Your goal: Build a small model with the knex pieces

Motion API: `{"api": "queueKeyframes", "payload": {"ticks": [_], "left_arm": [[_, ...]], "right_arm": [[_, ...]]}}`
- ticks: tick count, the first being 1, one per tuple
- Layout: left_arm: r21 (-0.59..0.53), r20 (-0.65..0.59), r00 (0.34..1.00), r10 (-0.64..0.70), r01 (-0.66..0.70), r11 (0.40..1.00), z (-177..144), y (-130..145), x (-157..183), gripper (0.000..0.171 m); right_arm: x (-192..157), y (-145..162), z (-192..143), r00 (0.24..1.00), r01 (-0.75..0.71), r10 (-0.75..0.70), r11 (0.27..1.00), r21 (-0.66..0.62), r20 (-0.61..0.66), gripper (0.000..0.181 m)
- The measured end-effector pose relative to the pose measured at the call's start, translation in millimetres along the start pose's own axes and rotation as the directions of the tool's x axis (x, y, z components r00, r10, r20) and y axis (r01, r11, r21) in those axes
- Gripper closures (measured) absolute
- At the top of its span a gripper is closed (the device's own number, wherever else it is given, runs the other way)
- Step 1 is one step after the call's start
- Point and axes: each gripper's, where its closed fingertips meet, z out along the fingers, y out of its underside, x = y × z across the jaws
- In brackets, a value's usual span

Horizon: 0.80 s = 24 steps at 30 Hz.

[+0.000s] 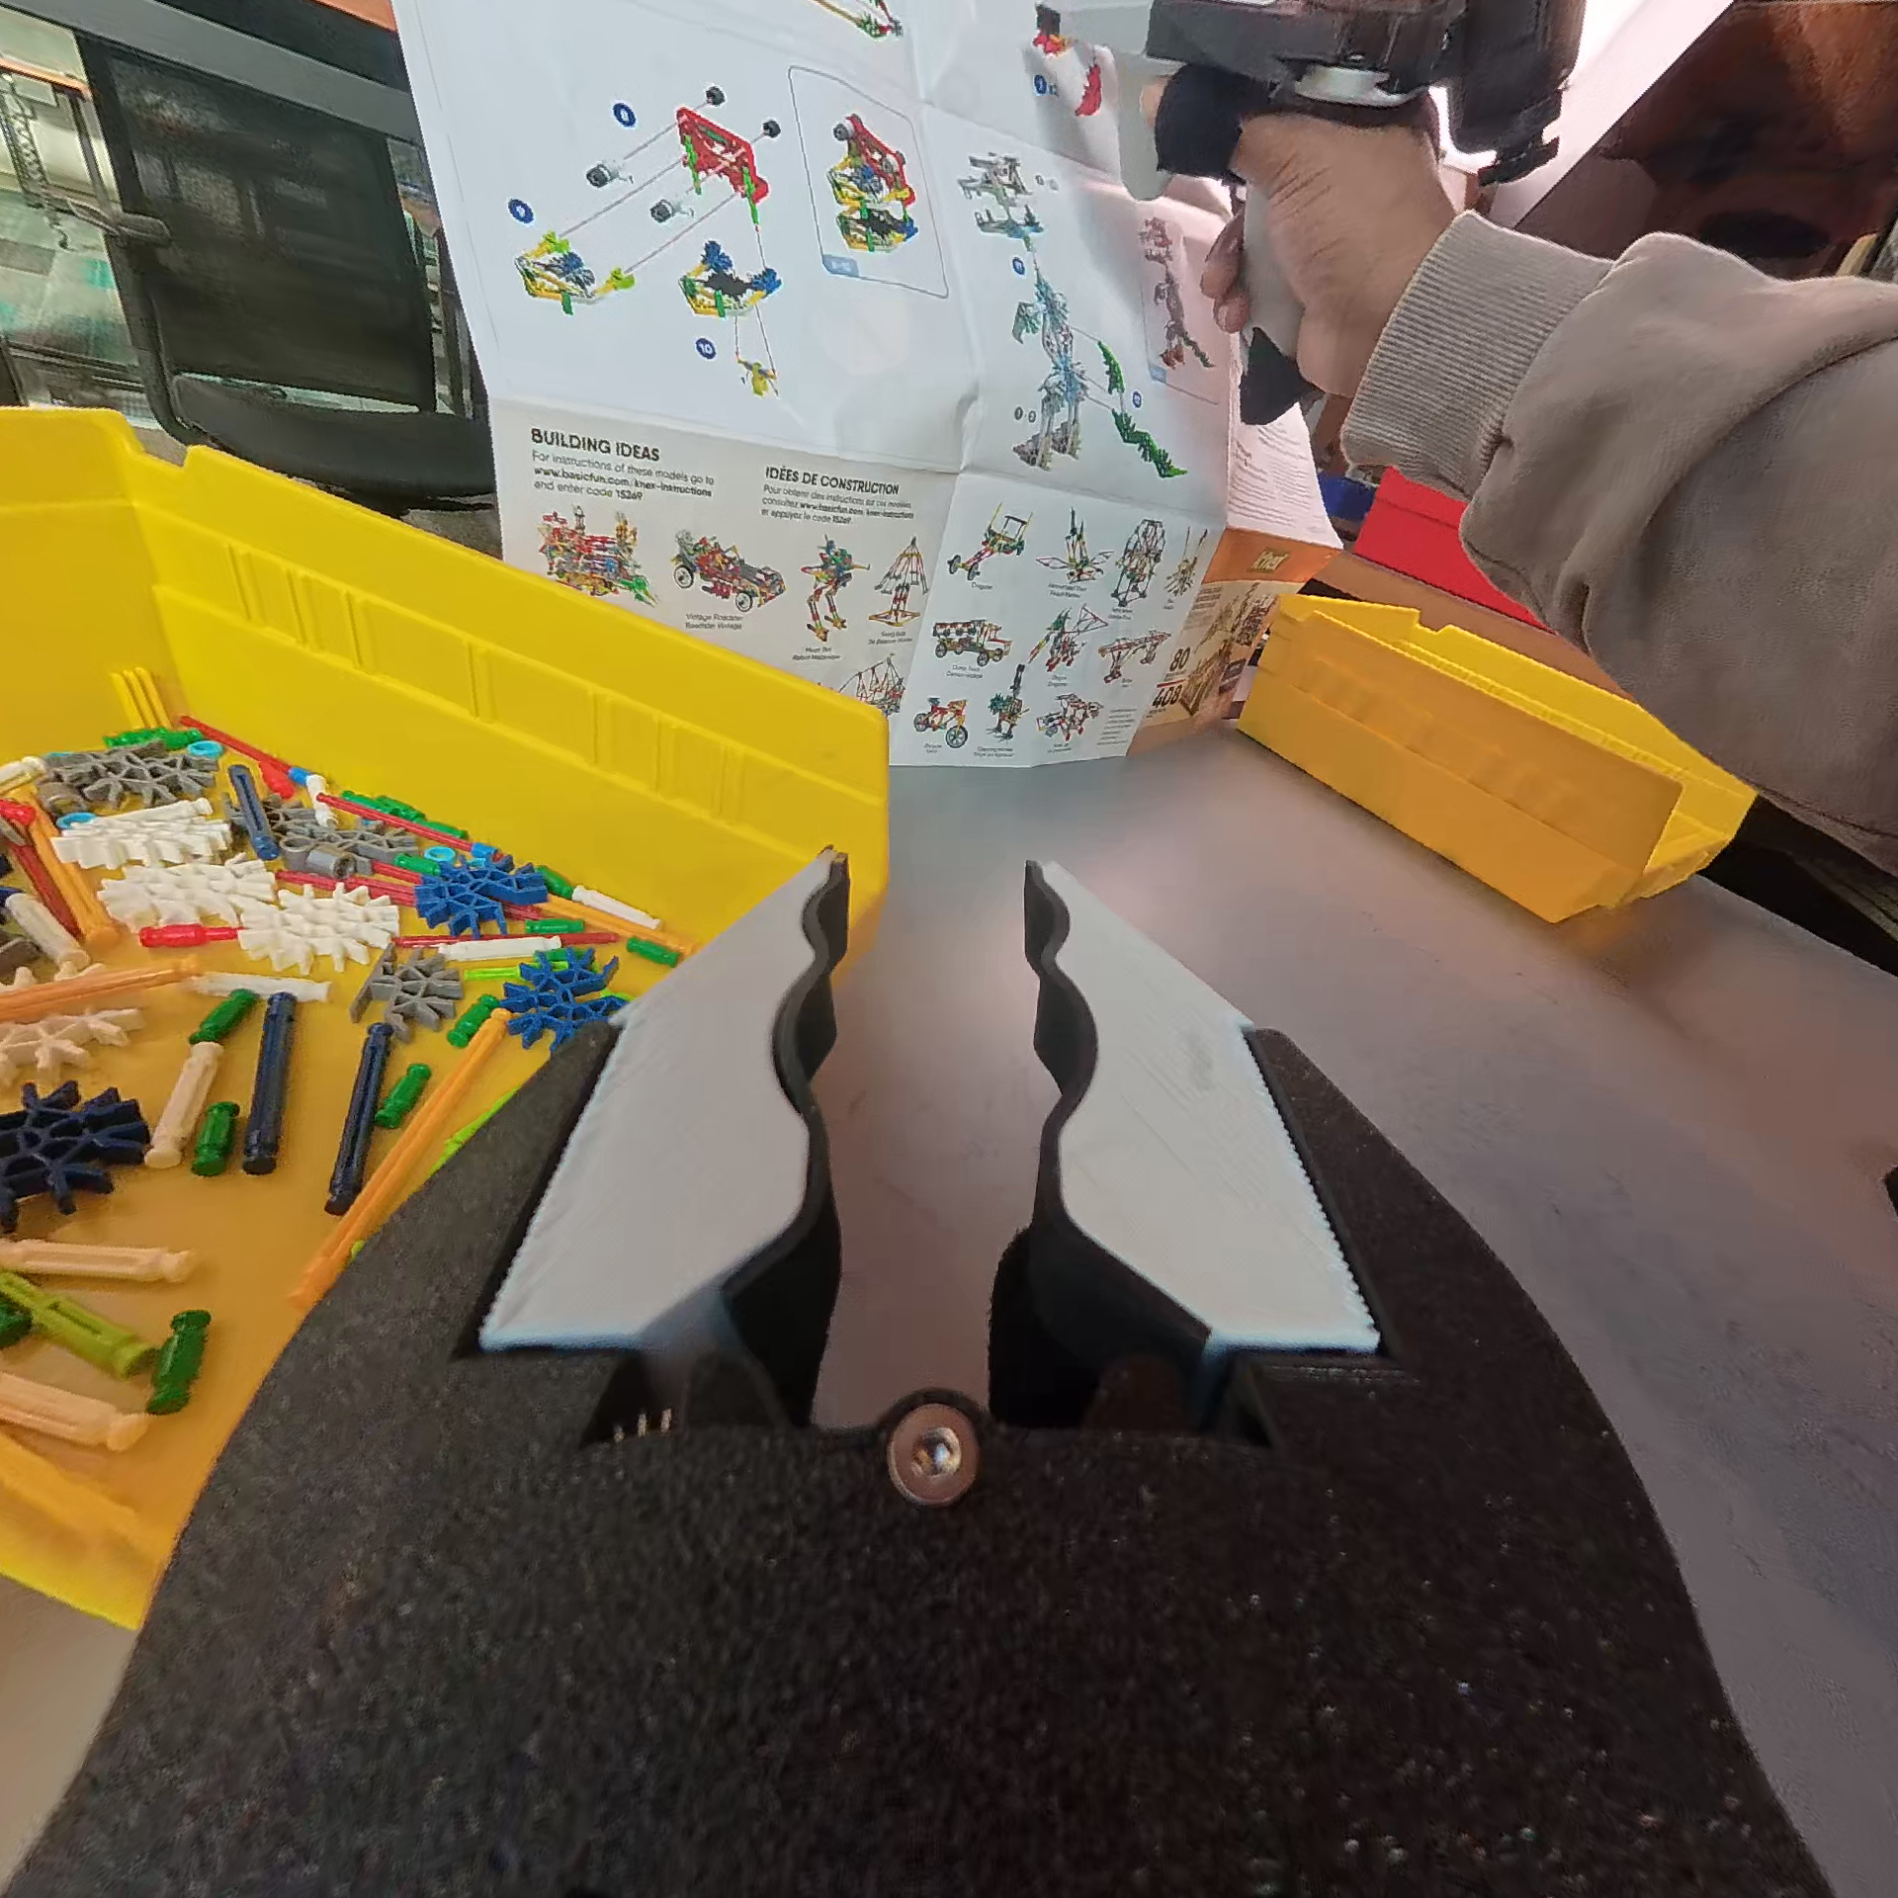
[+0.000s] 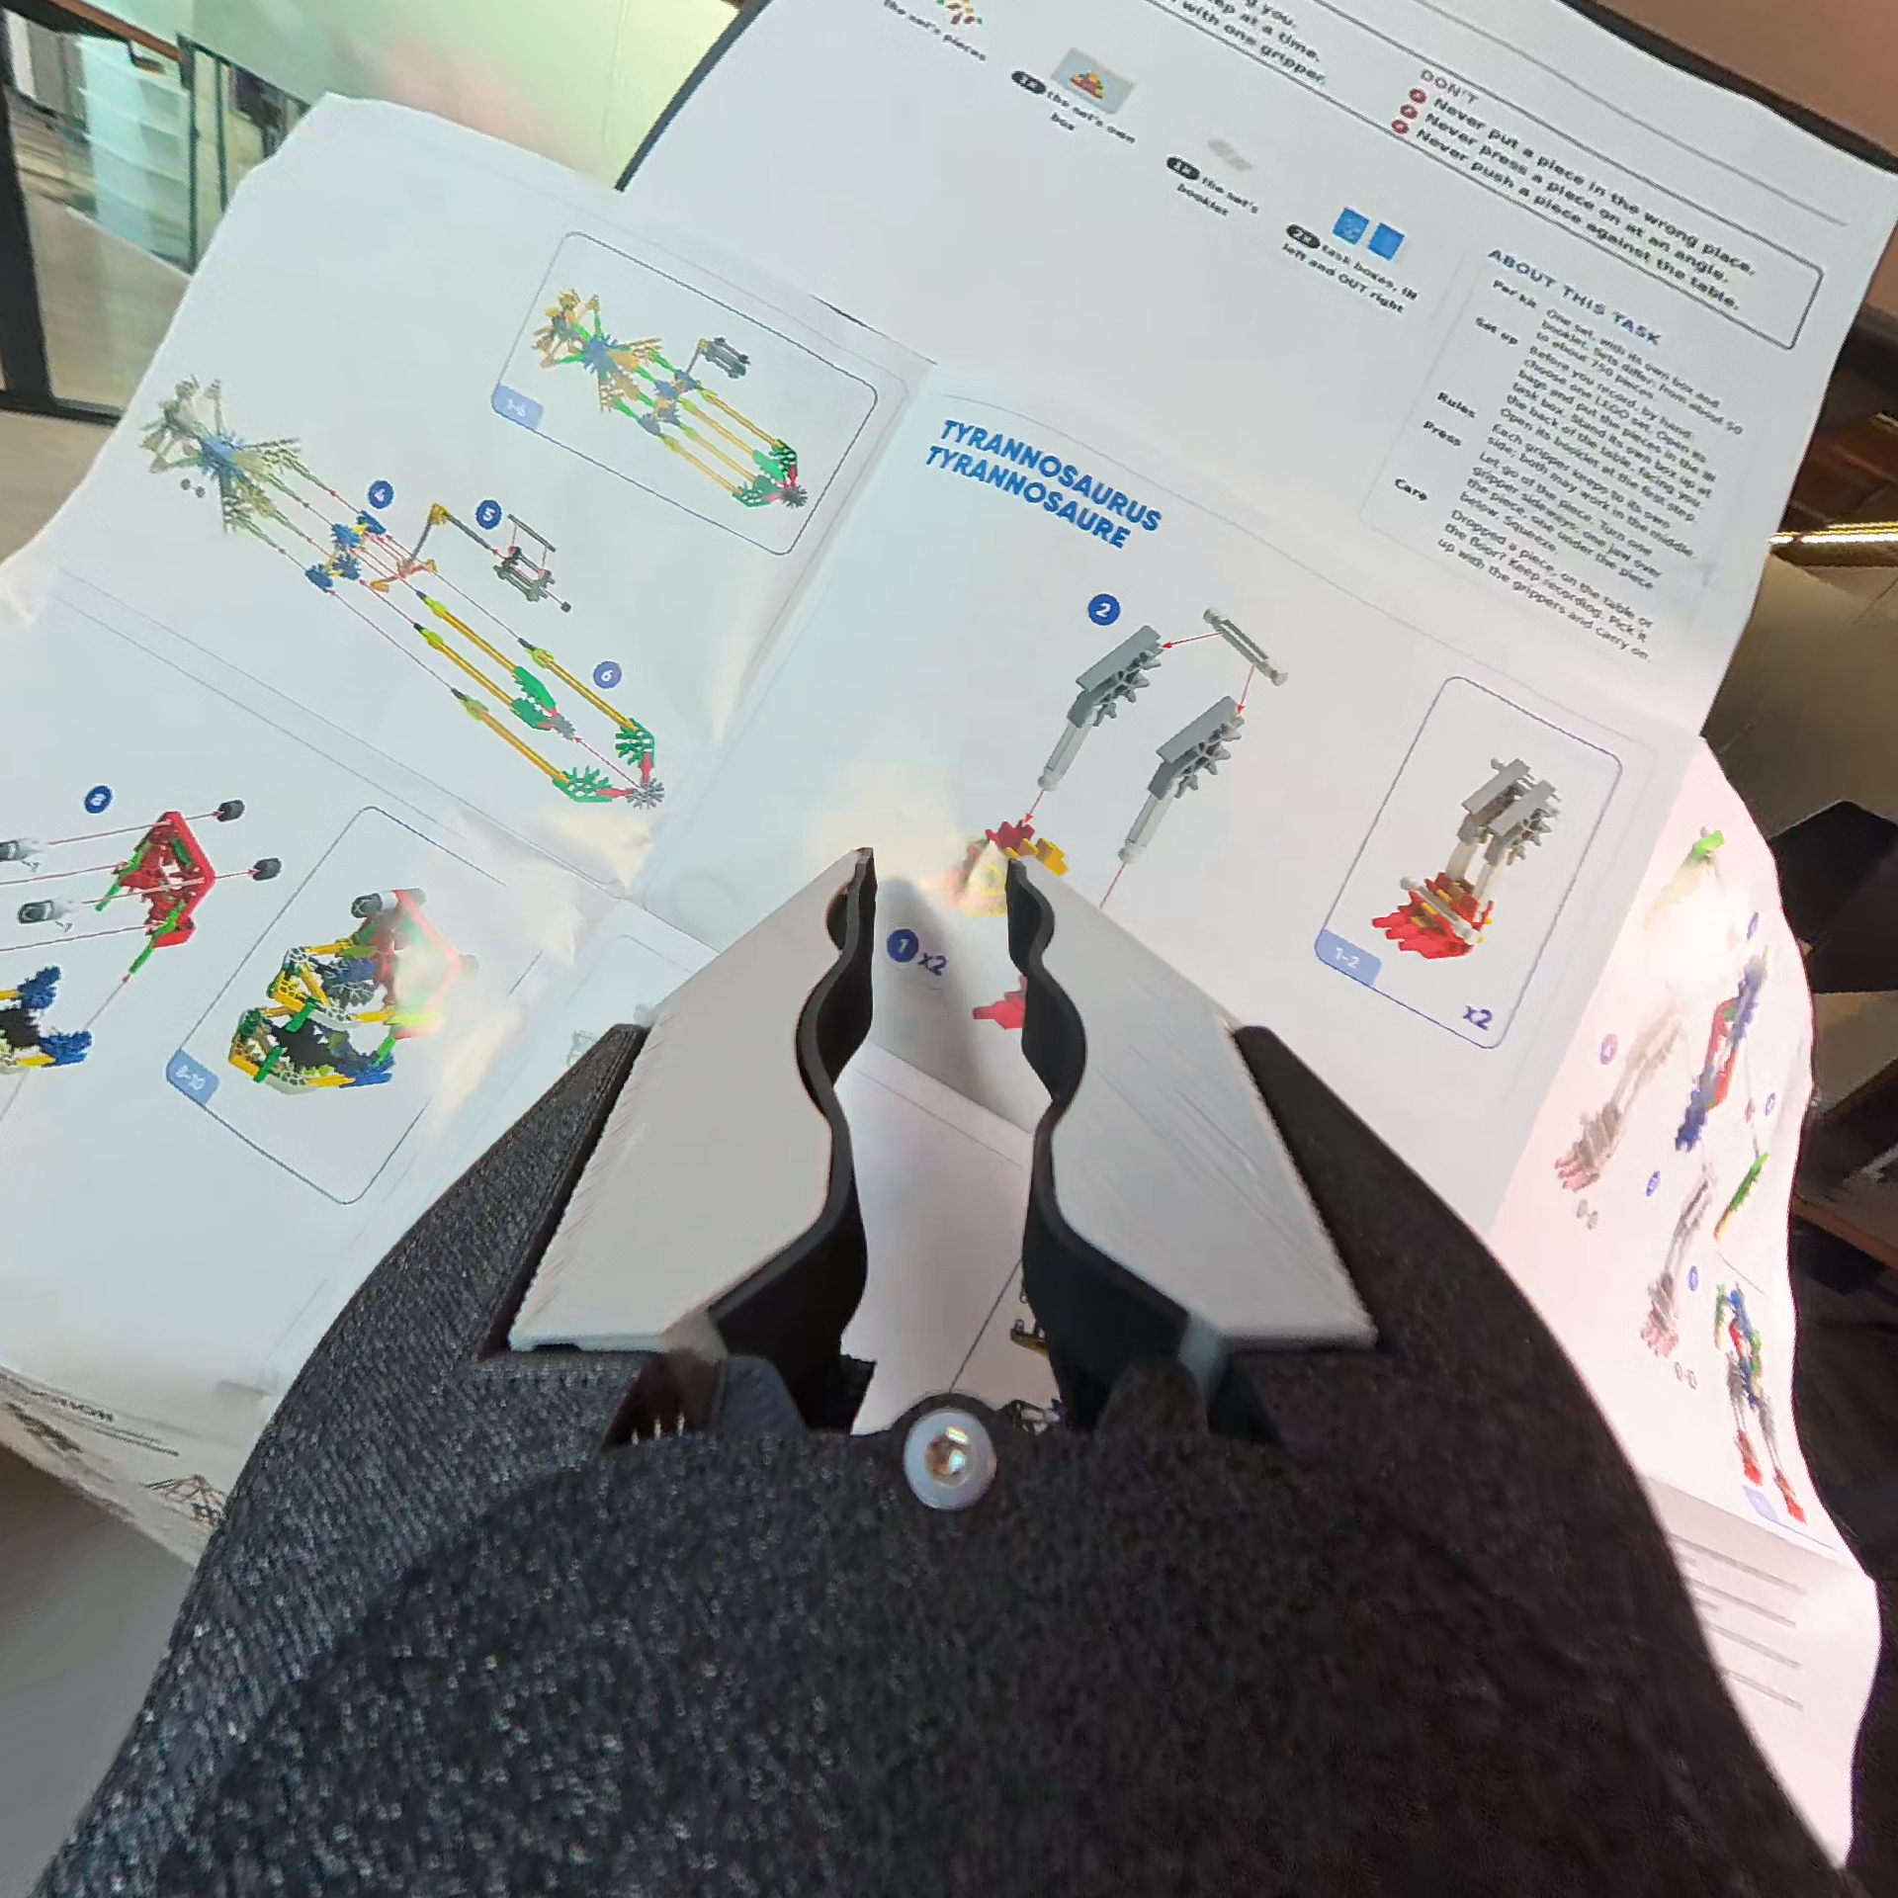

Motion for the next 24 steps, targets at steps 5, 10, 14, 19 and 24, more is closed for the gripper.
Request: {"api": "queueKeyframes", "payload": {"ticks": [5, 10, 14, 19, 24], "left_arm": [[0.005, 0.004, 1.0, -0.029, 0.029, 1.0, -1, 0, -5, 0.138], [-0.006, 0.009, 1.0, -0.014, 0.014, 1.0, 0, 2, -5, 0.138], [-0.02, 0.012, 1.0, -0.022, 0.022, 1.0, 3, 7, -6, 0.138], [-0.016, 0.028, 0.999, -0.016, 0.016, 1.0, 2, 7, -7, 0.137], [0.0, 0.03, 0.999, -0.027, 0.027, 1.0, 0, 2, -7, 0.135]], "right_arm": [[-19, 1, 1, 0.998, 0.061, -0.061, 0.998, 0.005, 0.027, 0.158], [-32, -2, -10, 0.997, 0.035, -0.038, 0.999, 0.038, 0.062, 0.158], [-36, -1, -23, 0.996, -0.01, 0.005, 0.998, 0.06, 0.088, 0.158], [-42, -3, -52, 0.988, -0.085, 0.07, 0.991, 0.108, 0.137, 0.155], [-63, 3, -113, 0.961, -0.167, 0.122, 0.971, 0.17, 0.247, 0.15]]}}
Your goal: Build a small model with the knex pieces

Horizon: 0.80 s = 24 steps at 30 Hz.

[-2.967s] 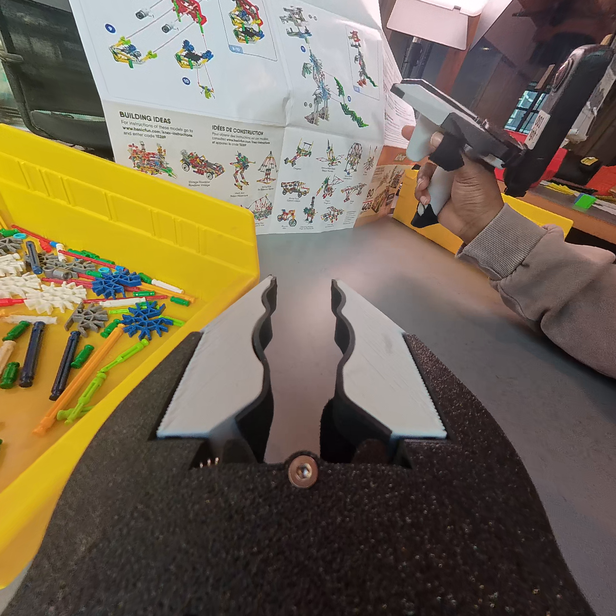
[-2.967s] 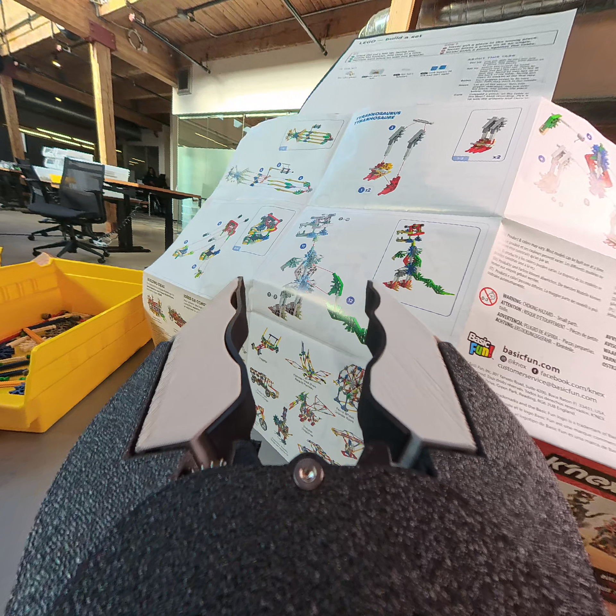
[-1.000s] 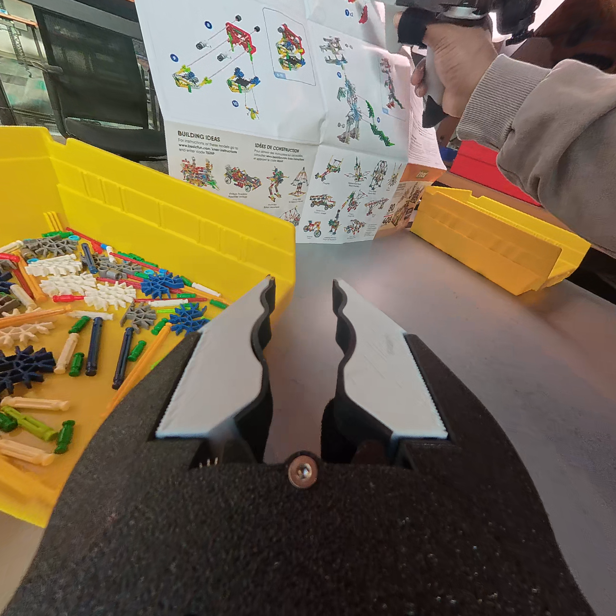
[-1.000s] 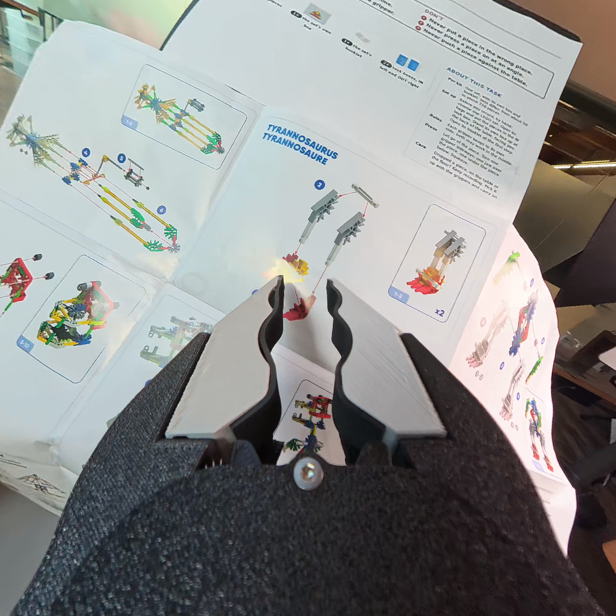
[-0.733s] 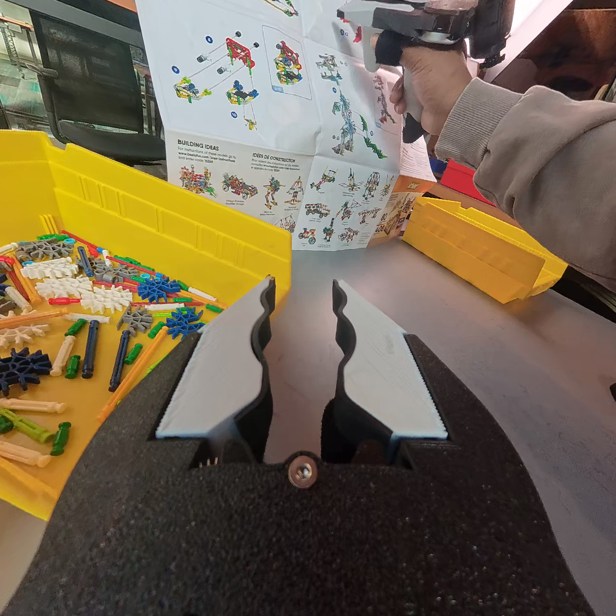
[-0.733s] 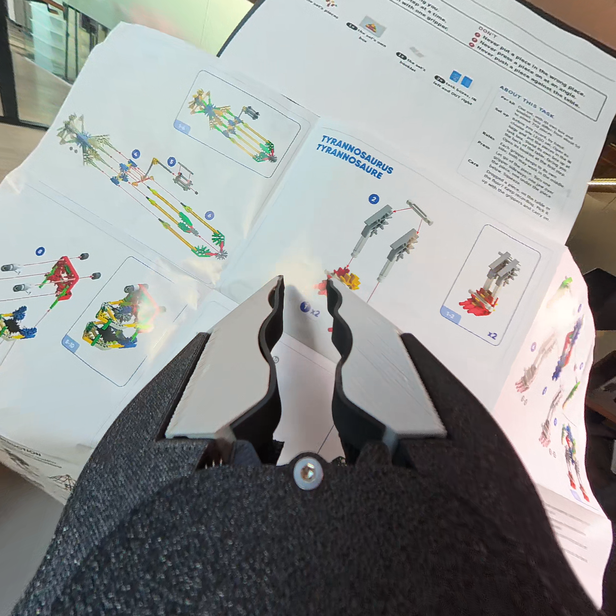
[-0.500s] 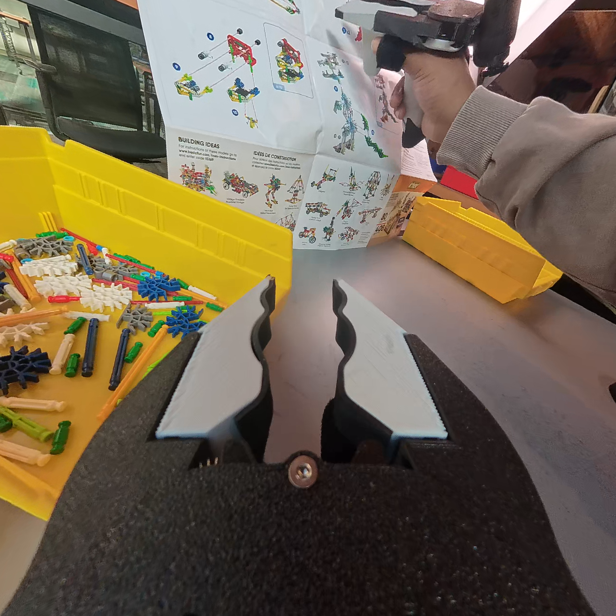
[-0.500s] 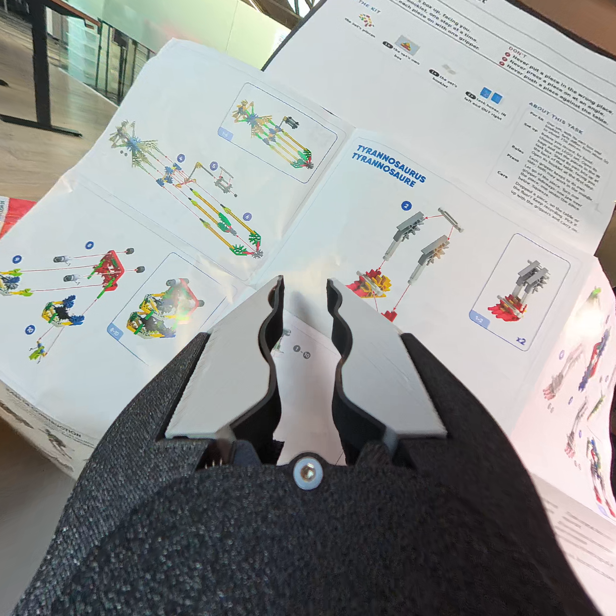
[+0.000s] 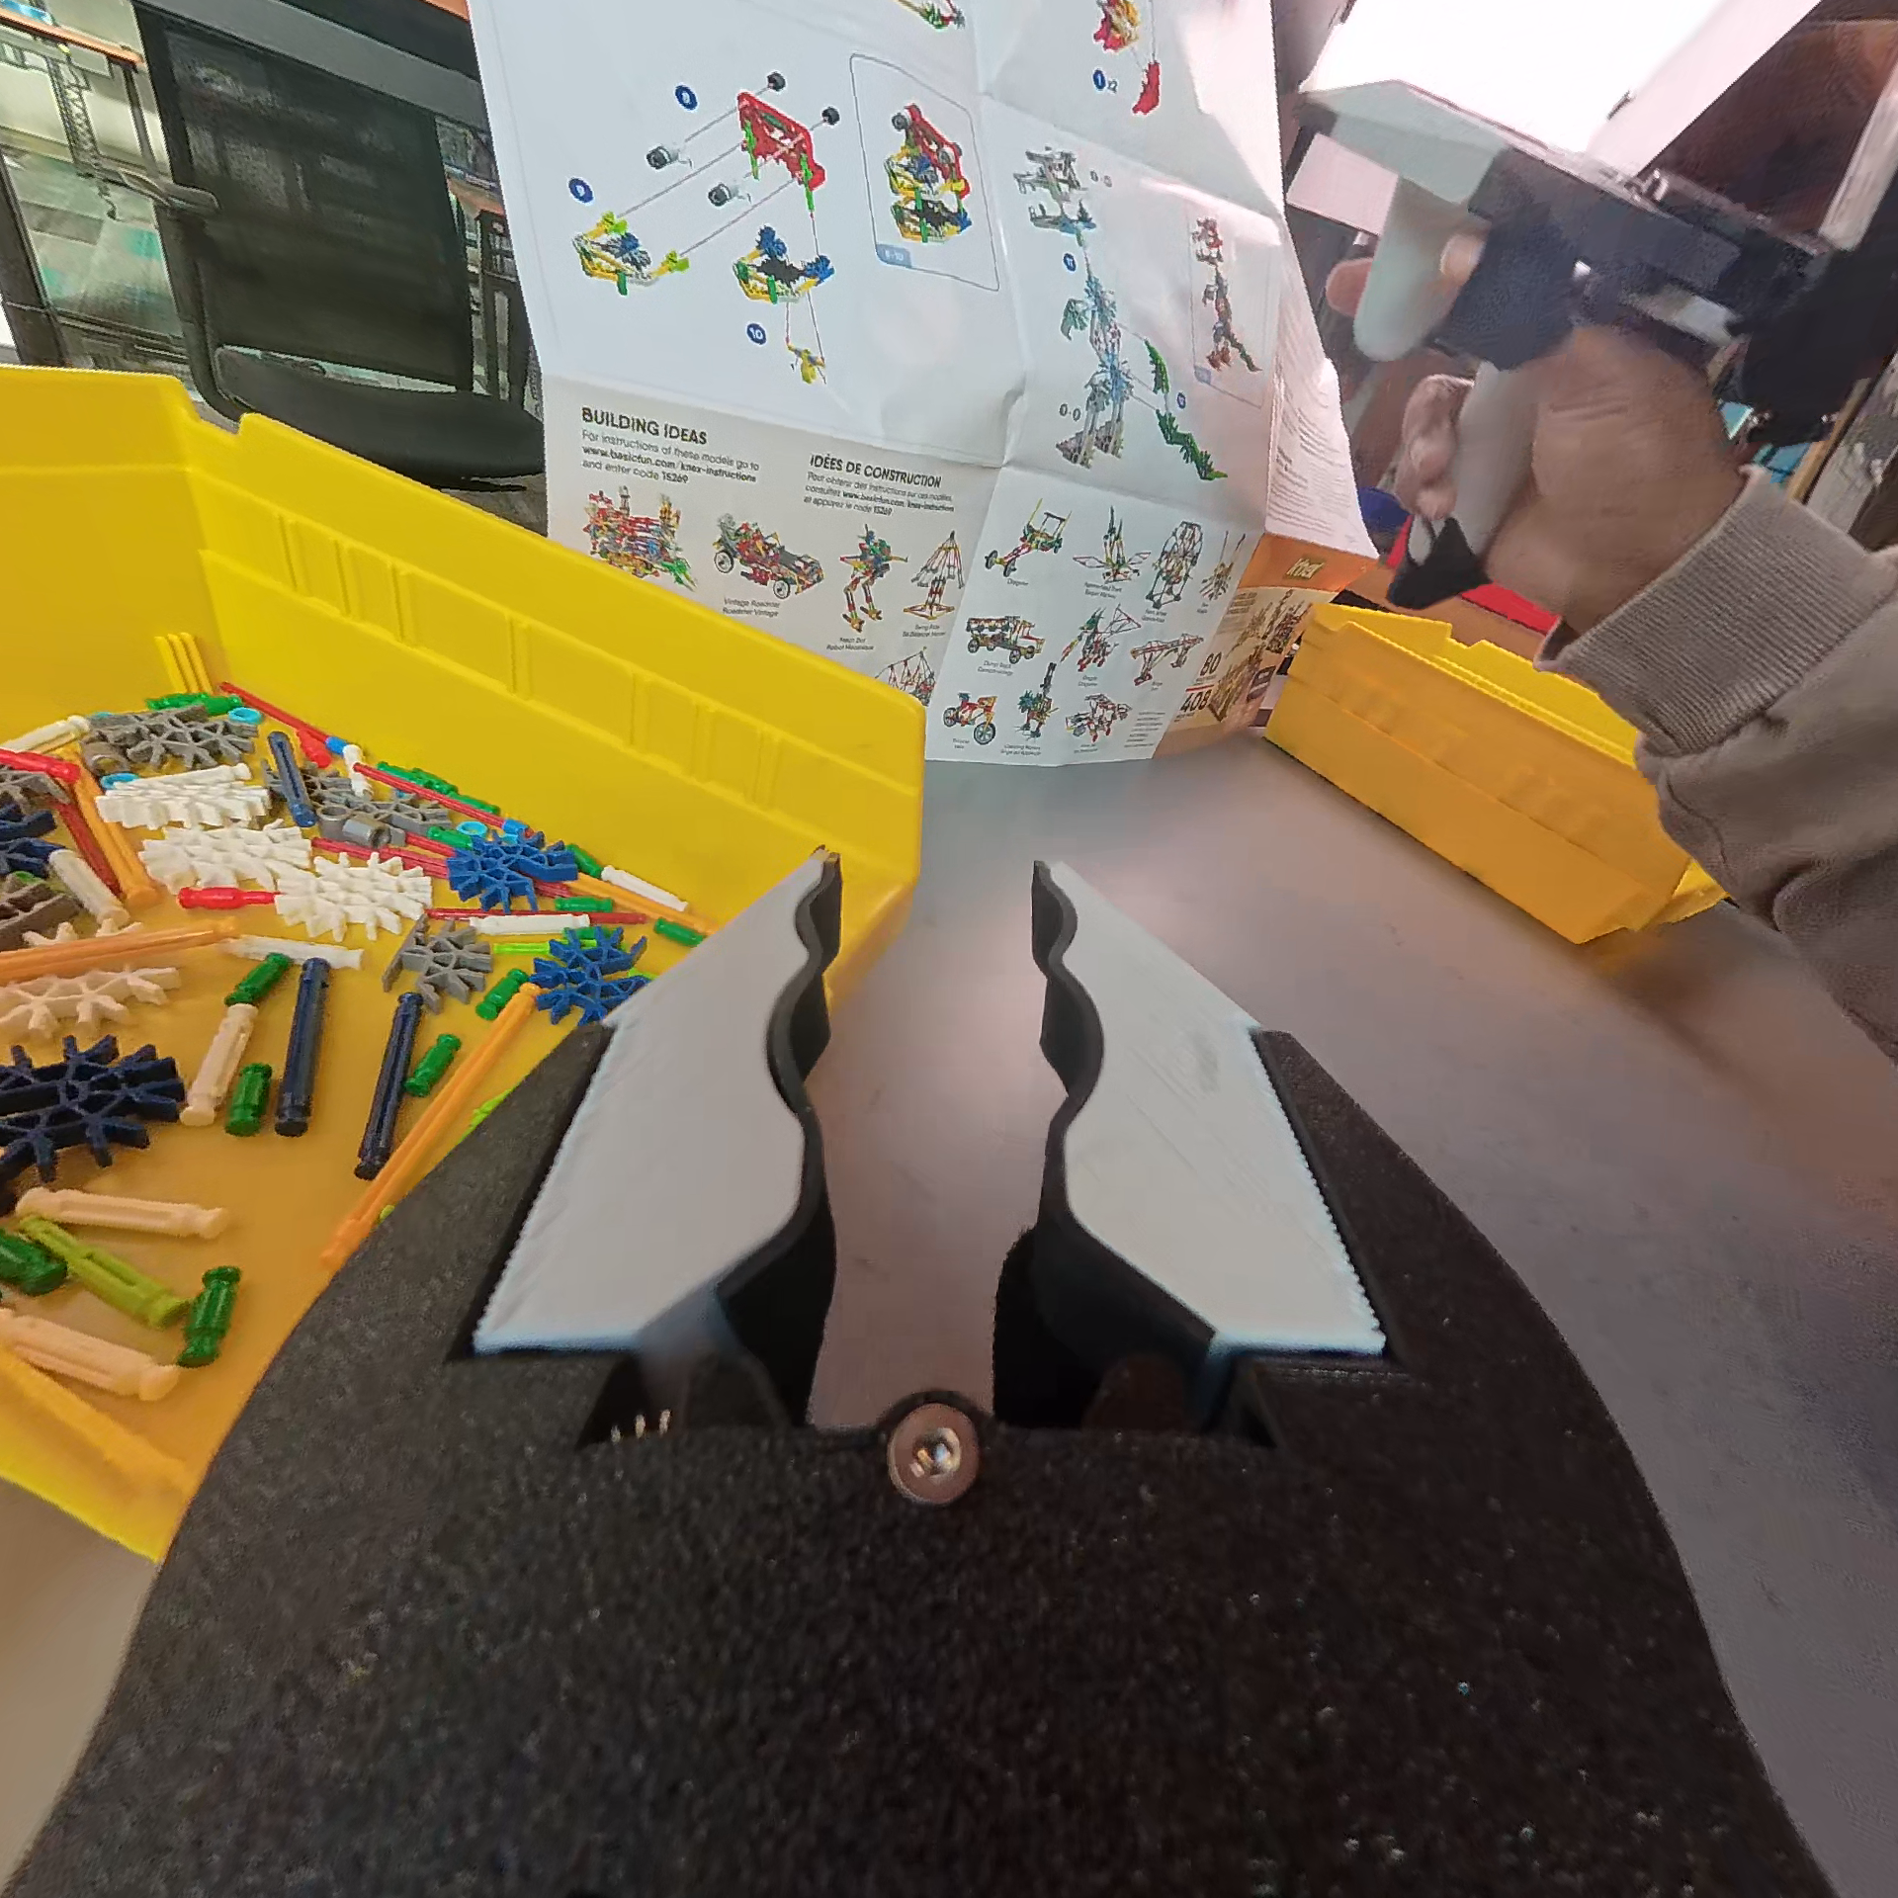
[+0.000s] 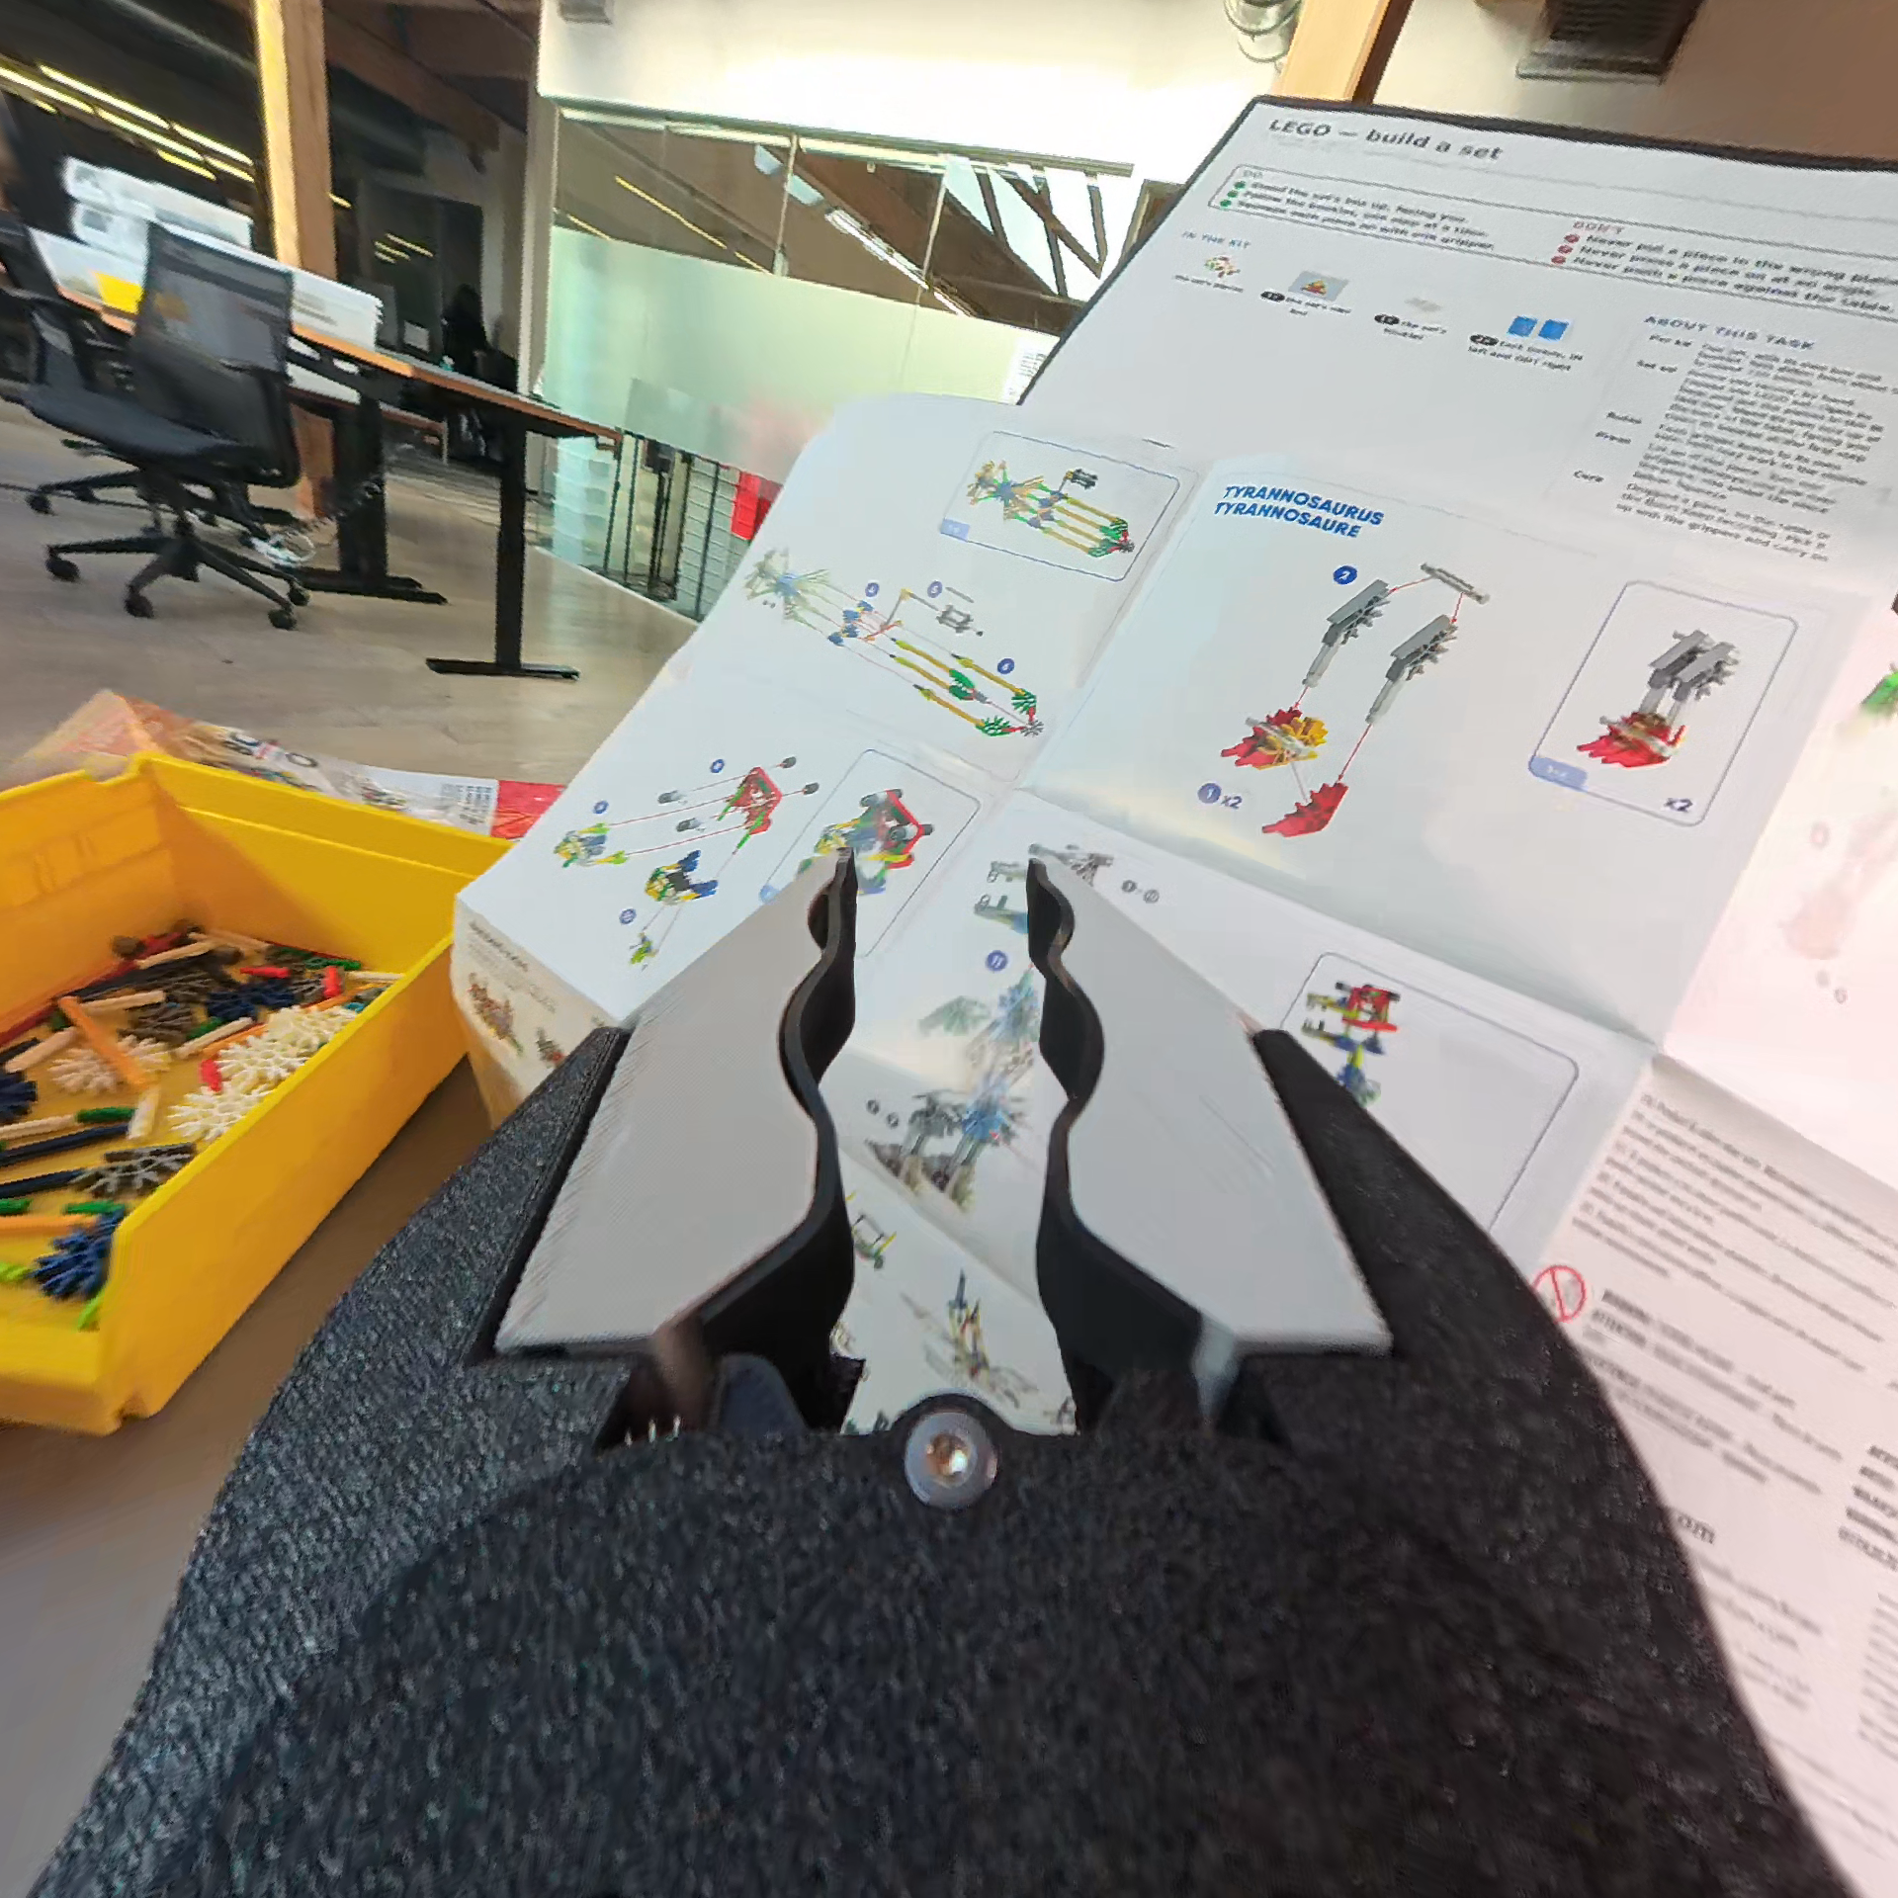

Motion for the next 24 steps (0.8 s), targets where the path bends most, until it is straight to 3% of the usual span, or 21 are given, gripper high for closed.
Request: {"api": "queueKeyframes", "payload": {"ticks": [4, 11, 14, 21, 24], "left_arm": [[0.01, -0.003, 1.0, -0.003, 0.003, 1.0, -1, -3, 1, 0.135], [-0.011, -0.001, 0.999, 0.034, -0.034, 0.999, 2, 1, 6, 0.134], [-0.018, -0.027, 0.997, 0.073, -0.074, 0.997, 4, 3, 18, 0.134], [-0.048, -0.024, 0.98, 0.197, -0.198, 0.979, 10, 12, 27, 0.134], [-0.045, -0.007, 0.973, 0.231, -0.231, 0.972, 11, 13, 24, 0.133]], "right_arm": [[-32, 23, -58, 0.993, -0.092, 0.093, 0.996, -0.012, 0.071, 0.15], [-83, 107, -147, 0.975, -0.165, 0.192, 0.962, -0.217, 0.111, 0.147], [-96, 131, -166, 0.98, -0.098, 0.135, 0.966, -0.241, 0.143, 0.147], [-87, 113, -172, 0.987, -0.089, 0.099, 0.993, -0.081, 0.13, 0.145], [-80, 119, -179, 0.977, -0.174, 0.183, 0.98, -0.095, 0.107, 0.138]]}}
